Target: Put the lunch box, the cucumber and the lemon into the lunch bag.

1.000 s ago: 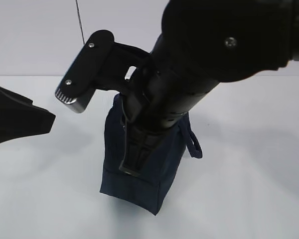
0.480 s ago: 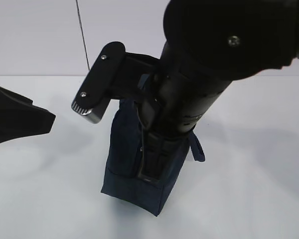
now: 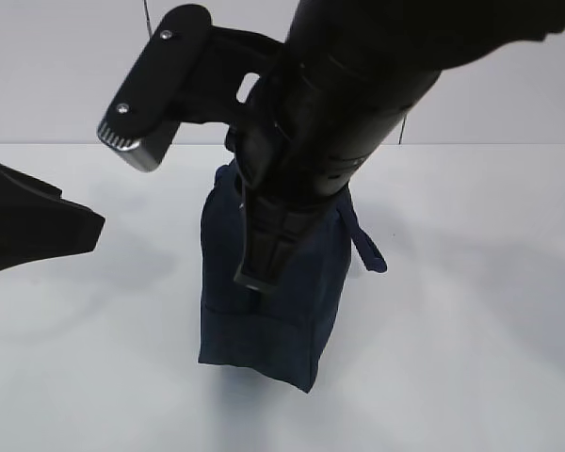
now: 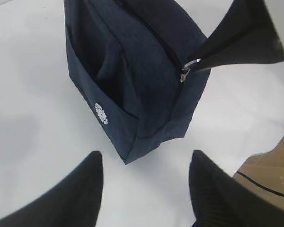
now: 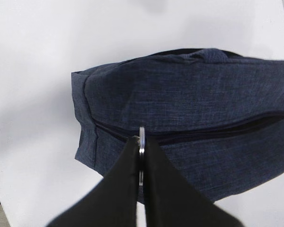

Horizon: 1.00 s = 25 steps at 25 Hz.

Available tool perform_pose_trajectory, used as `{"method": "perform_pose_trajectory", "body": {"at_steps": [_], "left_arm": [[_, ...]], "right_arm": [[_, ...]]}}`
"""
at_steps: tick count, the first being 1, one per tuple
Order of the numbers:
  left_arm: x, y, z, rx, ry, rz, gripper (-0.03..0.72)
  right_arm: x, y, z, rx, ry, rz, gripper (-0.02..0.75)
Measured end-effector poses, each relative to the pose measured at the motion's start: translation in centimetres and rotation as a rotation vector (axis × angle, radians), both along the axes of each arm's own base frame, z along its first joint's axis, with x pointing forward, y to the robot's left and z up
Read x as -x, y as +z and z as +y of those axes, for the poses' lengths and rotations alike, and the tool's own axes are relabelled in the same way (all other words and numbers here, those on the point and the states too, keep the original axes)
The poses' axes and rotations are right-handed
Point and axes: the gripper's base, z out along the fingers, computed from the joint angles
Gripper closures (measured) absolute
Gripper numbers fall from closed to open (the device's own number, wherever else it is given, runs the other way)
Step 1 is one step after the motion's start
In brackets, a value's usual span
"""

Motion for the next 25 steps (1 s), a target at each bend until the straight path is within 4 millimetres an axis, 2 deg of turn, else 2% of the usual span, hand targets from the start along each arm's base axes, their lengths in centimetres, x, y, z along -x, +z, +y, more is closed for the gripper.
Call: {"method": "perform_pose_trajectory", "body": {"at_steps": [20,25], "left_arm": [[-0.1,0.1,0.0,0.006,0.005,-0.011,0.285],[-0.2,0.2,0.0,0.017,0.013,-0.024,0.285]], "right_arm": [[-0.6,0.3,-0.1,0.041,0.009,-0.059,0.717],[-1.1,-0.2,0.0,0.055,0.003,-0.062,0.717]]}}
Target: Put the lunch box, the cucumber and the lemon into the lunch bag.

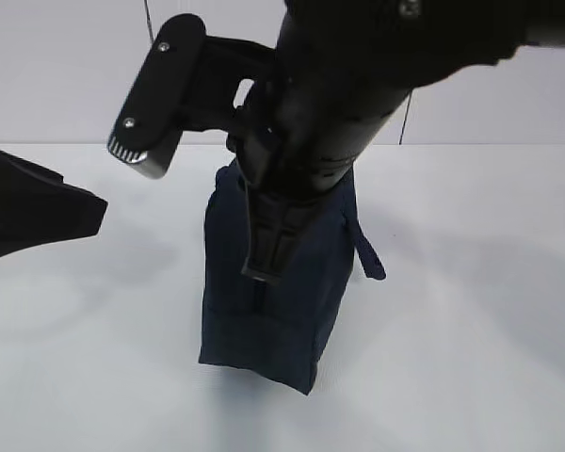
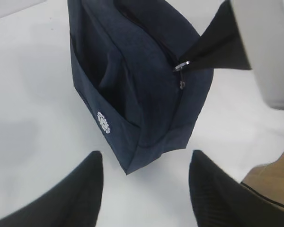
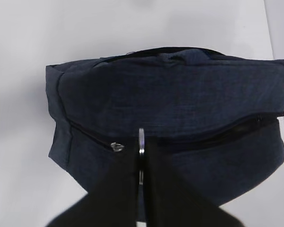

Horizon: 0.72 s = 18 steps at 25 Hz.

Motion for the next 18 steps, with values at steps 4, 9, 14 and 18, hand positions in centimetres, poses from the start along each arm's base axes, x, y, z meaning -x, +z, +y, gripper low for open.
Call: {"method": "perform_pose_trajectory", "body": {"at_steps": [4,9,14,18], "left_arm": [[-0.1,0.1,0.0,0.007,0.004,-0.007,0.285],[-0.1,0.1,0.0,0.007,0.005,-0.008,0.285],[-0.1,0.1,0.0,0.007,0.005,-0.008,0.285],[-0.1,0.1,0.0,0.007,0.005,-0.008,0.285]], "right_arm": [[-1.0,-0.8,-0.1,-0.002,-0.019,0.008,0.717],[-1.9,-0.9,-0.8,-0.065,-0.056,0.054,0.717],[-2.3,-1.3,-1.0,-0.100,-0.034,0.114,0.717],[-2.5,-2.5,-0.4,-0.096,-0.019,0.160,0.717]]}}
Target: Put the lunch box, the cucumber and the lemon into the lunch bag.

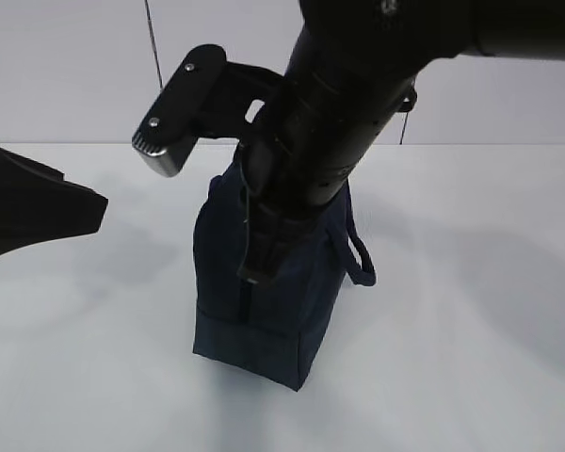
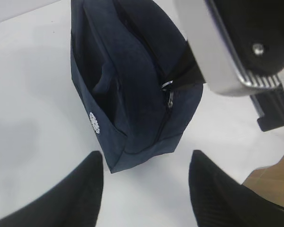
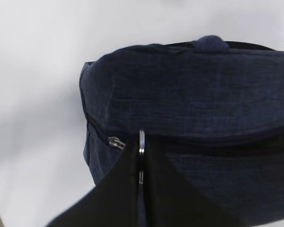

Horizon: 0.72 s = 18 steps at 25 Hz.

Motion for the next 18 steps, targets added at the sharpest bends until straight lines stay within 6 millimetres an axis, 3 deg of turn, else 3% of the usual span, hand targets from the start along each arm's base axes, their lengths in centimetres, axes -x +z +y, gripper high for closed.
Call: {"method": "perform_pose_trajectory", "body": {"at_steps": [18], "left_arm": [[-0.01,0.01,0.00,0.001,0.001,-0.001,0.285]], "right_arm": [[0.08,-0.32,0.48,-0.017,0.039,0.024,0.717]]}}
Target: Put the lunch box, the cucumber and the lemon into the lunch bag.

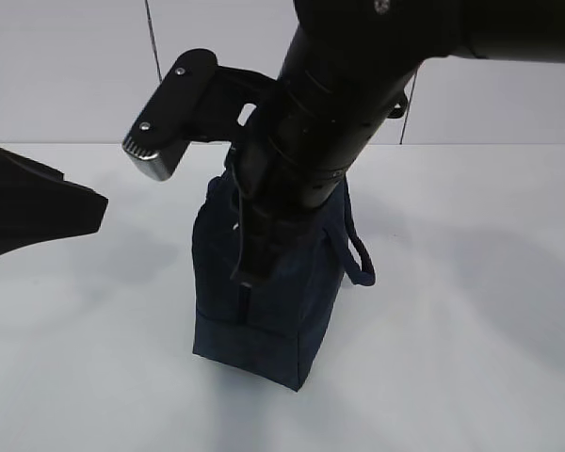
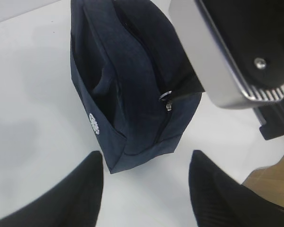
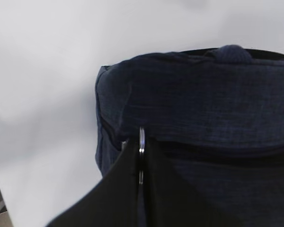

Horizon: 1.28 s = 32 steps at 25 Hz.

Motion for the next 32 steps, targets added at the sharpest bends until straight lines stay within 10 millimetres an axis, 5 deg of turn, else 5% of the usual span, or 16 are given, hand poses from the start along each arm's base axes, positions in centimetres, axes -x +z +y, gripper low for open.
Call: {"method": "perform_pose_trajectory", "body": {"at_steps": [23,32], "left_arm": [[-0.1,-0.2,-0.1,-0.002,0.000,0.009,0.286],[-3.1,-2.8,-1.8,-0.038,0.039,0.065,0.281]], "right_arm": [[-1.4,0.5,-0.5,-0.009,-0.027,-0.124,0.717],[-2.3,0.6,-1.2,-0.054,-0.077,-0.112,0.717]]}}
